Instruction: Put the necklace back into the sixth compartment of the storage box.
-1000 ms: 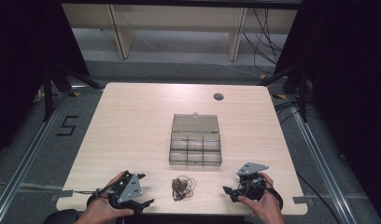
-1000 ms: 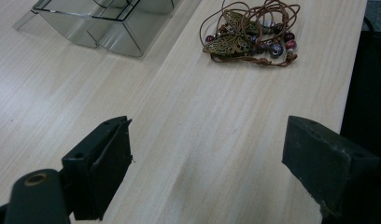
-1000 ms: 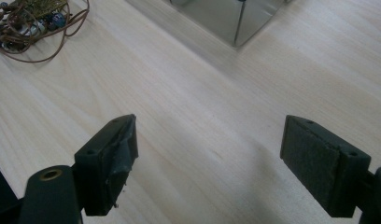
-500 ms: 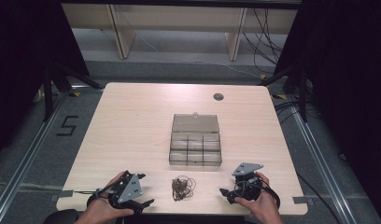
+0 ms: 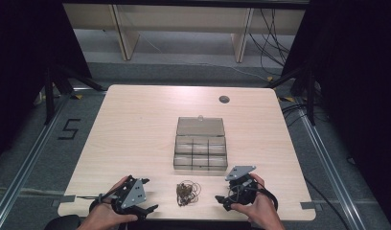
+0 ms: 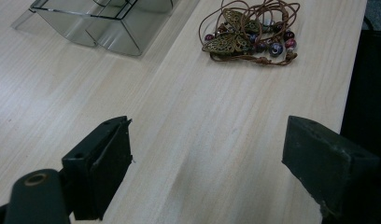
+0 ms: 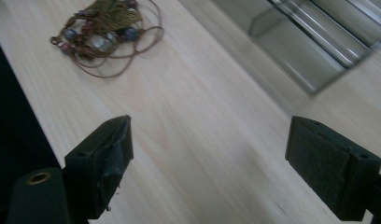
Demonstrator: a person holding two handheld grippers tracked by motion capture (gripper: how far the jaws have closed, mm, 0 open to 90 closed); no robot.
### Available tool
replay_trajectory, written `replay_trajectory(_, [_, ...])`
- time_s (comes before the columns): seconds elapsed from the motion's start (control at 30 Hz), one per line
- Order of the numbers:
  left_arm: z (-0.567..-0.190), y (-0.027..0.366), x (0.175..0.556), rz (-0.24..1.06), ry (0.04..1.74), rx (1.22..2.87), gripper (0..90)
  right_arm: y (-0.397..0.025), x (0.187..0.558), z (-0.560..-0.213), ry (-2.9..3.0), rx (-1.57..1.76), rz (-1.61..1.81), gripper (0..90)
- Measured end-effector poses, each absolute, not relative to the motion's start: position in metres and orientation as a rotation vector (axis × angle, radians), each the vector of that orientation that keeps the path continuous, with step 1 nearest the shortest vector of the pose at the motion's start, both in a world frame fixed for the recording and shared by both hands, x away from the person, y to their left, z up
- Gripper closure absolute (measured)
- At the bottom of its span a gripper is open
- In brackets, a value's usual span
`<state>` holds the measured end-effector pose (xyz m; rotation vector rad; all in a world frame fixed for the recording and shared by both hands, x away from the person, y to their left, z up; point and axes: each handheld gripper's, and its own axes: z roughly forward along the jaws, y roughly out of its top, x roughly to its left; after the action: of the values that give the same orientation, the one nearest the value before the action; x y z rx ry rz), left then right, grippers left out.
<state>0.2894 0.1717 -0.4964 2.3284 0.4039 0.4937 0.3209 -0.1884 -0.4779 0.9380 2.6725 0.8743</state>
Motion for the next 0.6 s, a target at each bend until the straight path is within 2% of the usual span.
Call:
replay_trajectory(0.27, [-0.497,0.172,0.289,0.493,0.404,2.314,15.0,-0.151,0.322,-0.475,2.784,0.738,0.861,16.0])
replay_trajectory(0.6, [-0.497,0.171,0.289,0.483,0.409,2.305,15.0,-0.122,0.327,-0.474,2.824,0.672,0.809,16.1])
